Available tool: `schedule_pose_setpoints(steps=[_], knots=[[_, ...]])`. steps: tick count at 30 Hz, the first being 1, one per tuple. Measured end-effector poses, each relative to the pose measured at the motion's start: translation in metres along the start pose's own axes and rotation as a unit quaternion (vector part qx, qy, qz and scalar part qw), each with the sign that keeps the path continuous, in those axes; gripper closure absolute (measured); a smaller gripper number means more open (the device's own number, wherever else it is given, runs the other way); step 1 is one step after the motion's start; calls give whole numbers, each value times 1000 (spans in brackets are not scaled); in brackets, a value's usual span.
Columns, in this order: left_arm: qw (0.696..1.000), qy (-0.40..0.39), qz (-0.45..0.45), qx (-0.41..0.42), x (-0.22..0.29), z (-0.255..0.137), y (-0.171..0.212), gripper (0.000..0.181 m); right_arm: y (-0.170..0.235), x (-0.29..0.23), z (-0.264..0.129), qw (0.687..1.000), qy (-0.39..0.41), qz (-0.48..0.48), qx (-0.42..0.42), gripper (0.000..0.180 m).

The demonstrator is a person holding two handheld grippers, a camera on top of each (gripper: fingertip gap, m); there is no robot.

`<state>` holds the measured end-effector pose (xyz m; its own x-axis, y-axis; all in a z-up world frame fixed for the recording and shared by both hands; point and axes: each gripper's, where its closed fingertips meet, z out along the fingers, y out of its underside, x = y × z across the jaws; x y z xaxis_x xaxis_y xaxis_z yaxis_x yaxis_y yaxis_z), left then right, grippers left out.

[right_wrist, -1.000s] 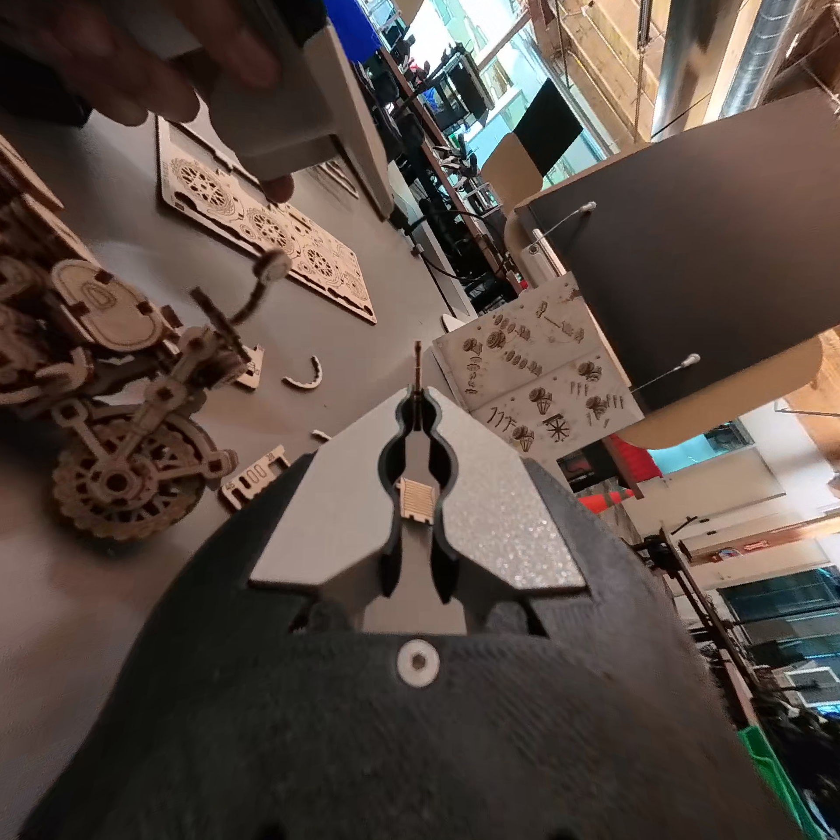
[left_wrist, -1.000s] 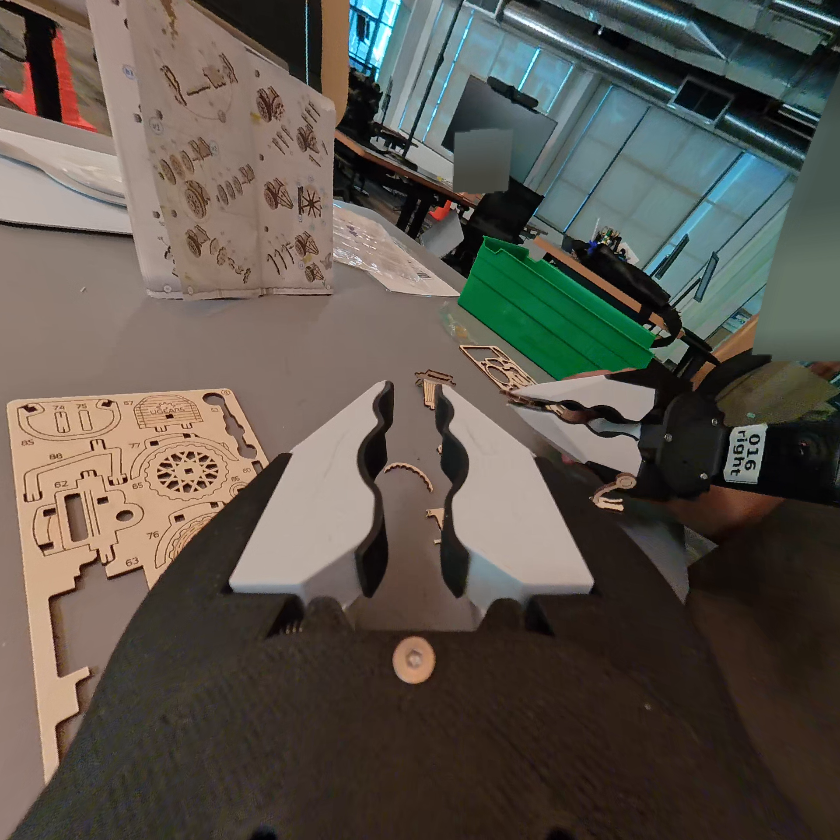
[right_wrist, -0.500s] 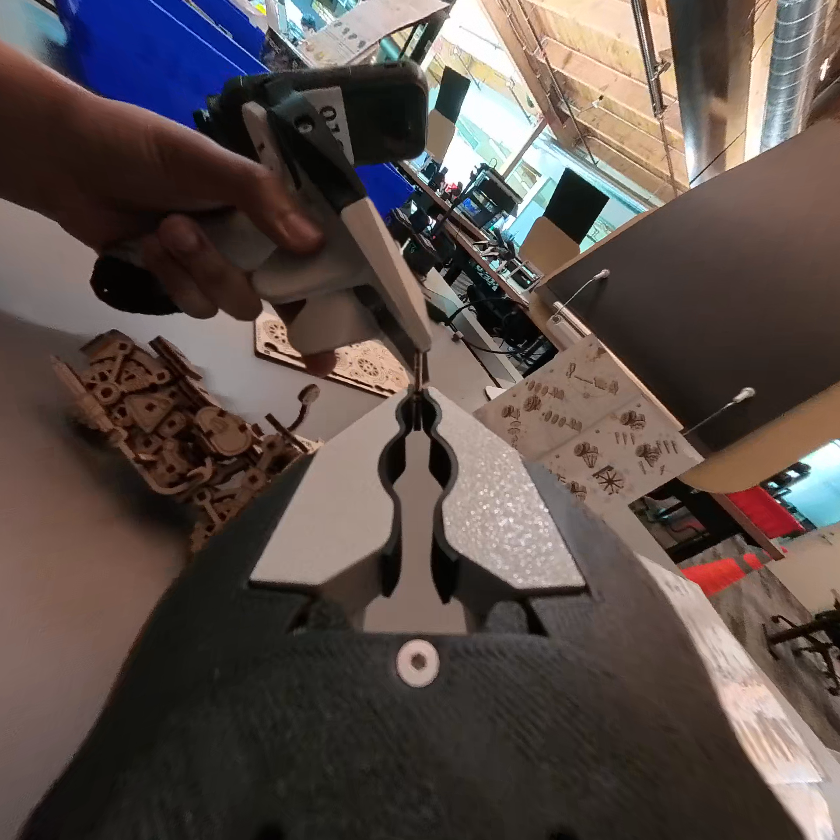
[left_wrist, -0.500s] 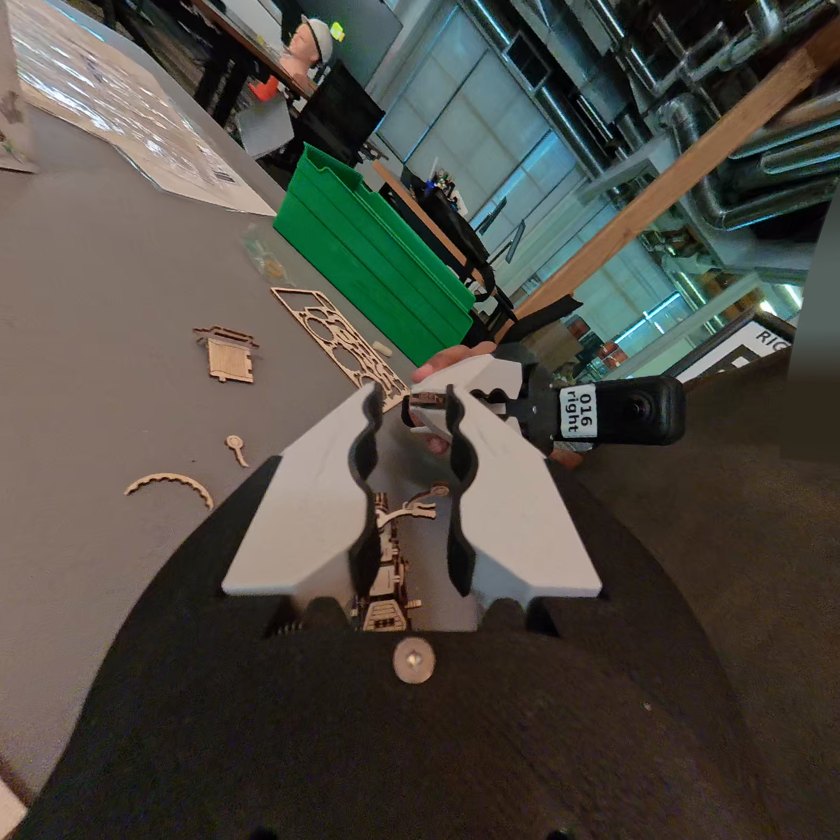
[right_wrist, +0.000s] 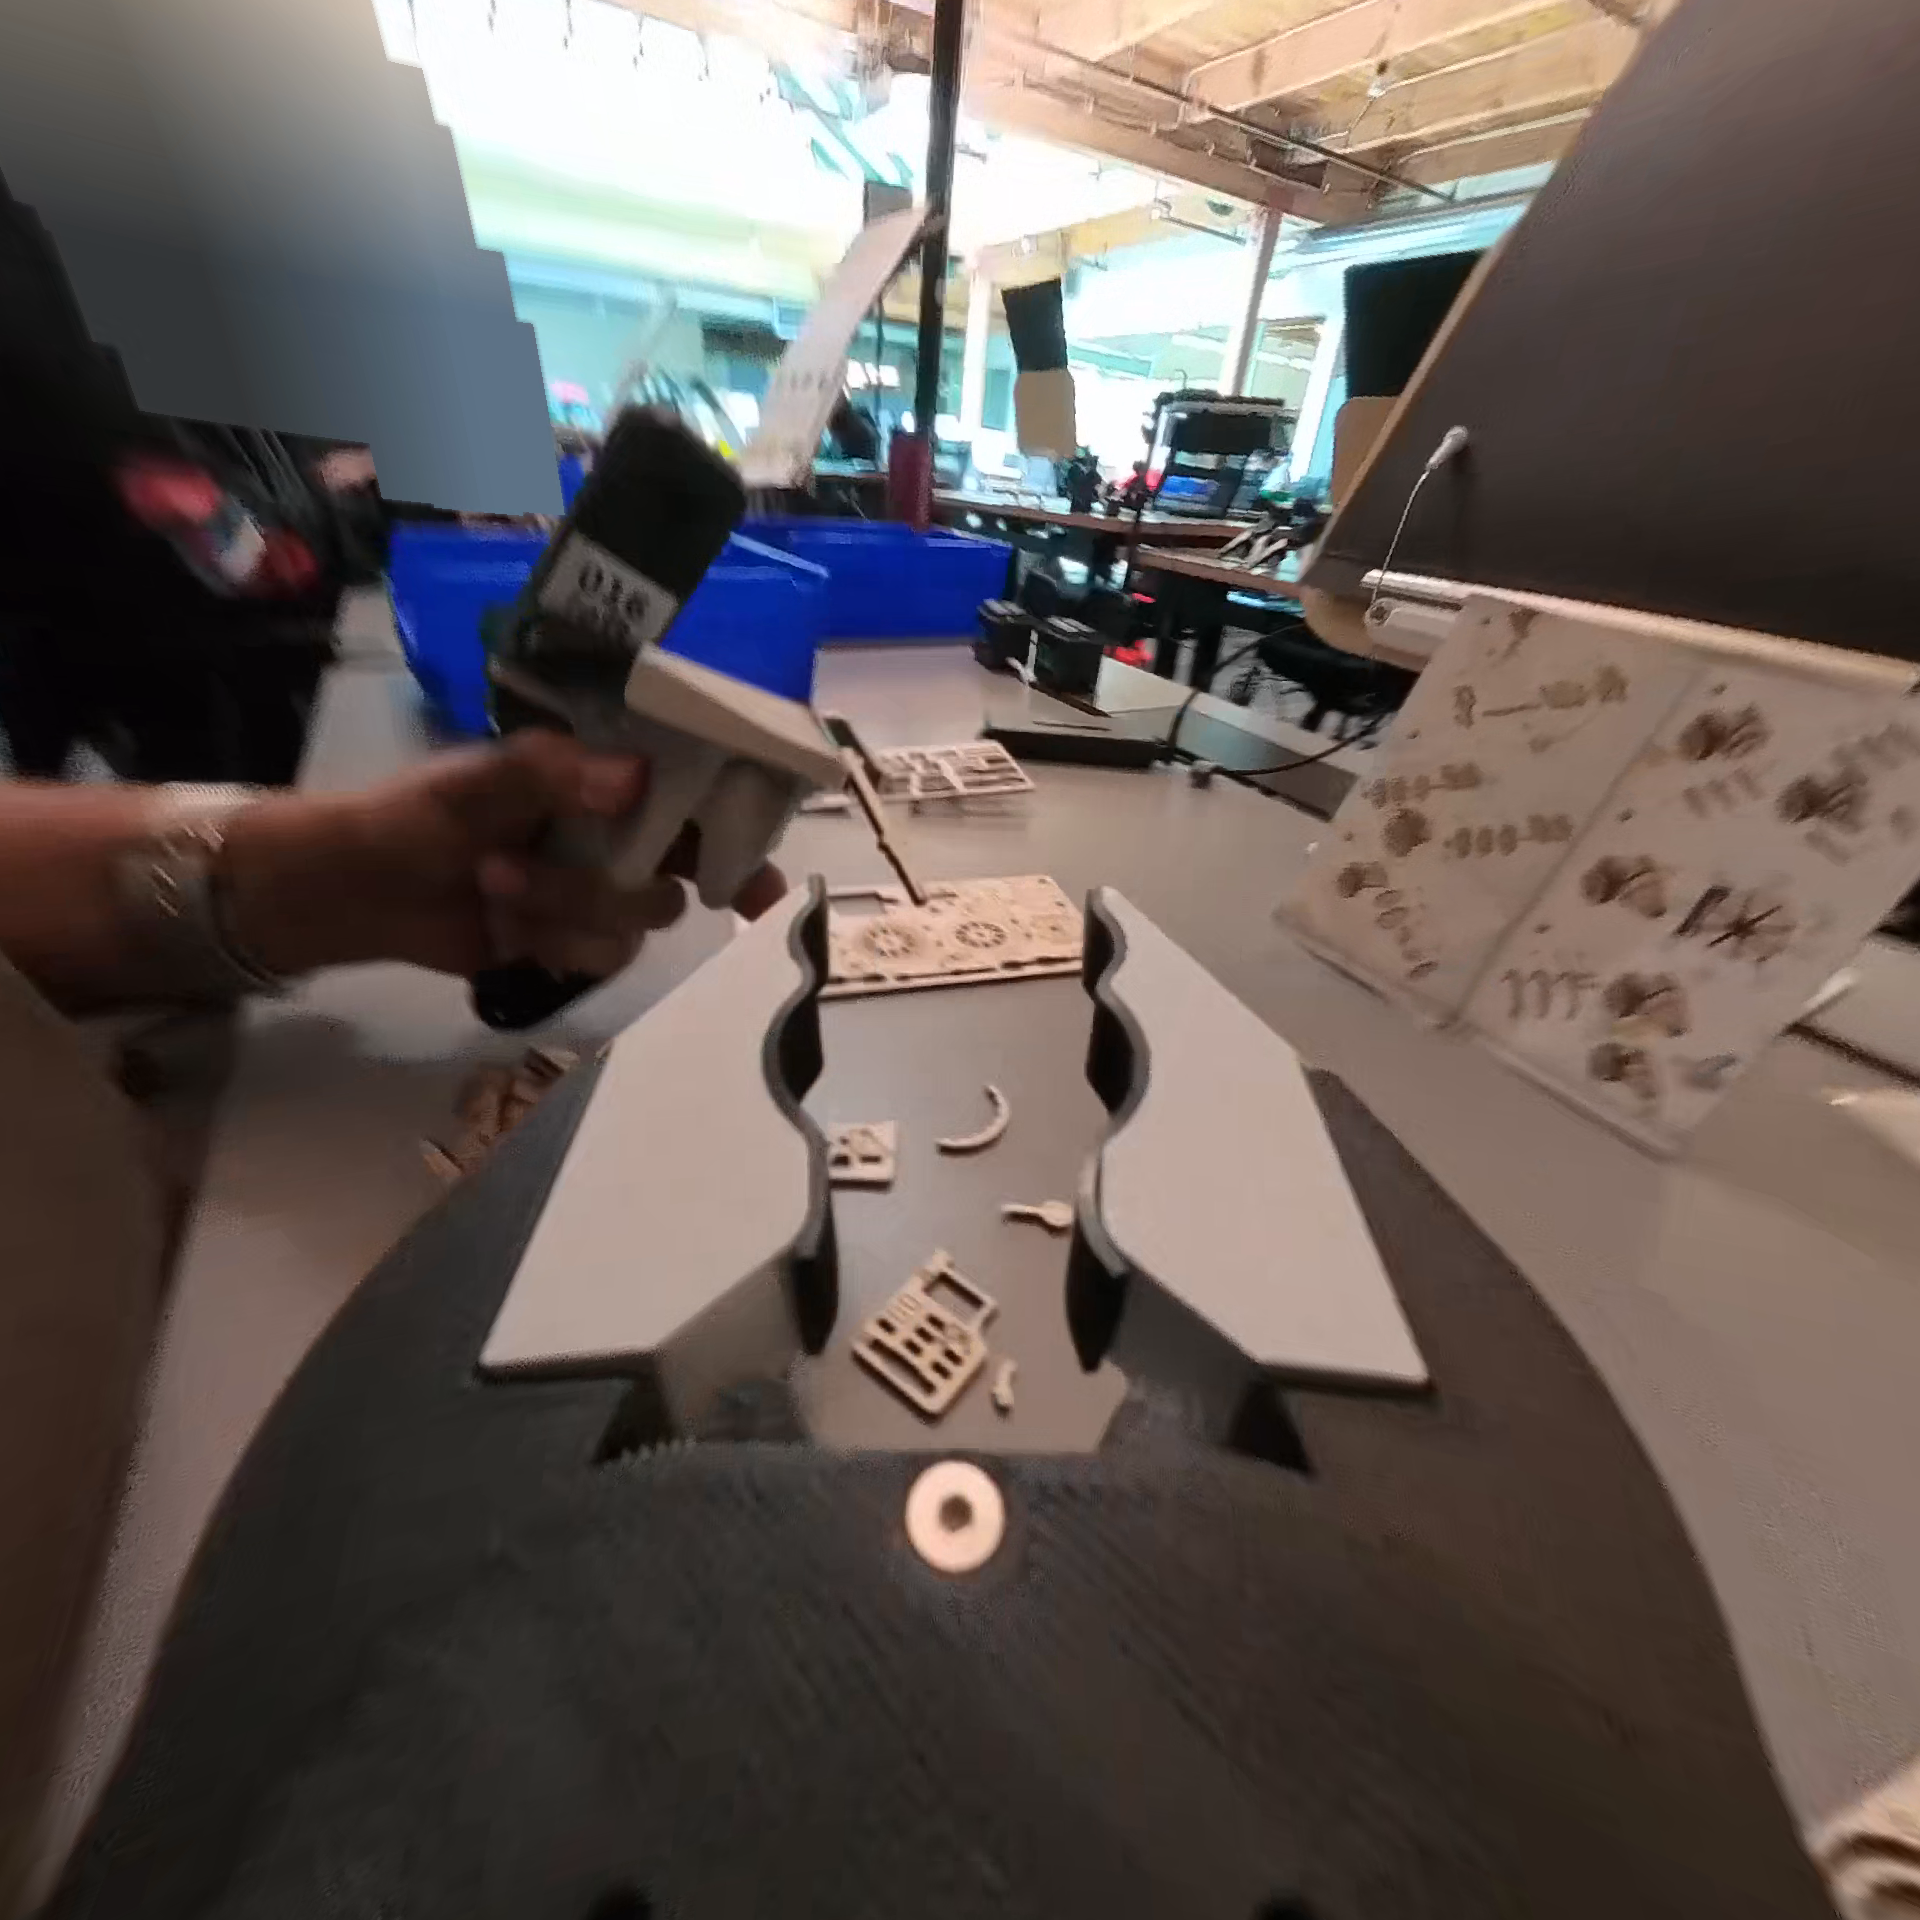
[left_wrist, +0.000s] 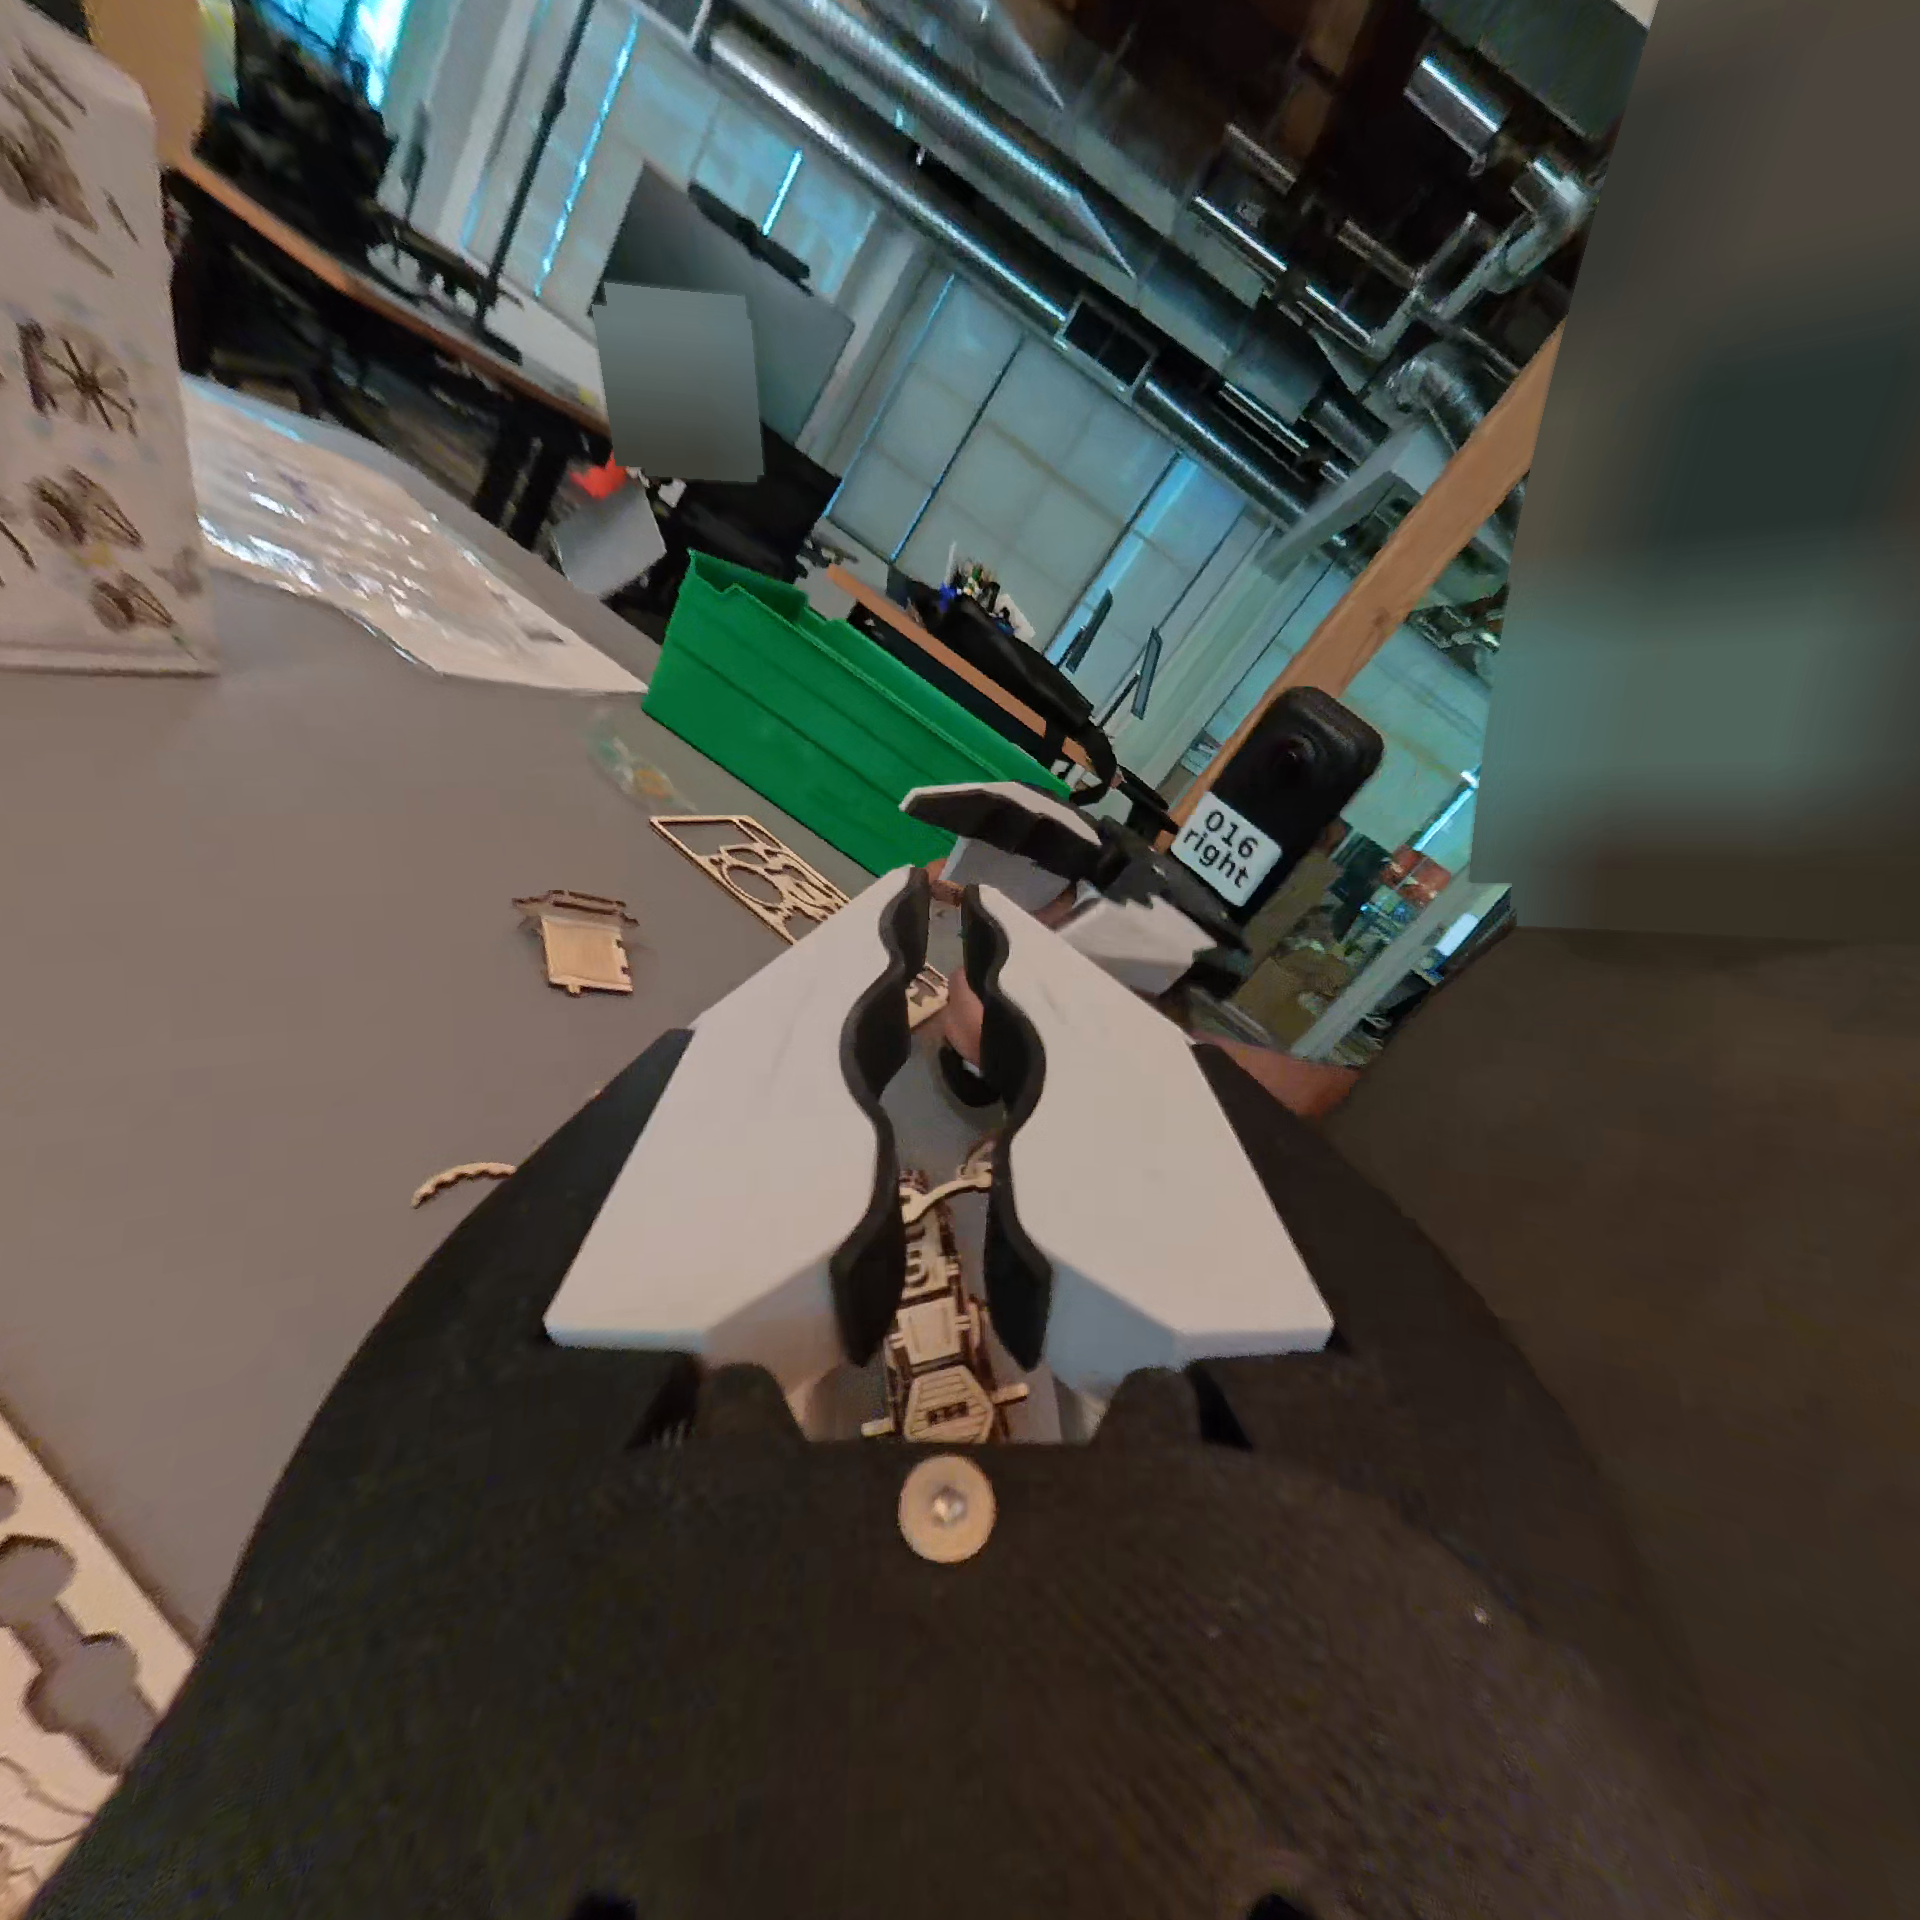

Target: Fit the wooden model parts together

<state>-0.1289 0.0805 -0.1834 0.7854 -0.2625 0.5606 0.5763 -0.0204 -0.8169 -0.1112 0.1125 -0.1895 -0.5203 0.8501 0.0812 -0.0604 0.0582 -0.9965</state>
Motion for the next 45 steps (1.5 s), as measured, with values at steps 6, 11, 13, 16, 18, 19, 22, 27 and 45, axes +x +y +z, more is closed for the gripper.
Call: schedule_pose_setpoints(steps=[6, 11, 13, 16, 18, 19, 22, 27, 45], knots=[[999, 7, 33, 0, 4, -1, 0, 178, -9, 9, -5, 981, -51, 182, 46, 136], [999, 27, 24, -18, 9, 4, 8, 177, -7, 6, -5, 980, -65, 182, 41, 156], [999, 32, 22, -24, 11, 5, 11, 177, -6, 1, -4, 980, -76, 179, 37, 157], [999, 36, 18, -26, 11, 7, 13, 177, -4, -5, -2, 980, -88, 178, 29, 157], [999, 37, 16, -25, 11, 7, 14, 177, -2, -6, -1, 980, -90, 178, 25, 157], [999, 35, 14, -23, 10, 7, 14, 177, -2, -7, -1, 979, -90, 179, 24, 157], [999, 38, 5, -18, 8, 5, 13, 177, 0, -6, 0, 979, -88, 183, 22, 158], [999, 40, -5, -14, 6, 4, 12, 177, 8, -9, 4, 975, -97, 200, 4, 157], [999, 26, -19, -29, -13, 3, 21, 177, 11, 4, 2, 965, -93, 245, 15, 158]])
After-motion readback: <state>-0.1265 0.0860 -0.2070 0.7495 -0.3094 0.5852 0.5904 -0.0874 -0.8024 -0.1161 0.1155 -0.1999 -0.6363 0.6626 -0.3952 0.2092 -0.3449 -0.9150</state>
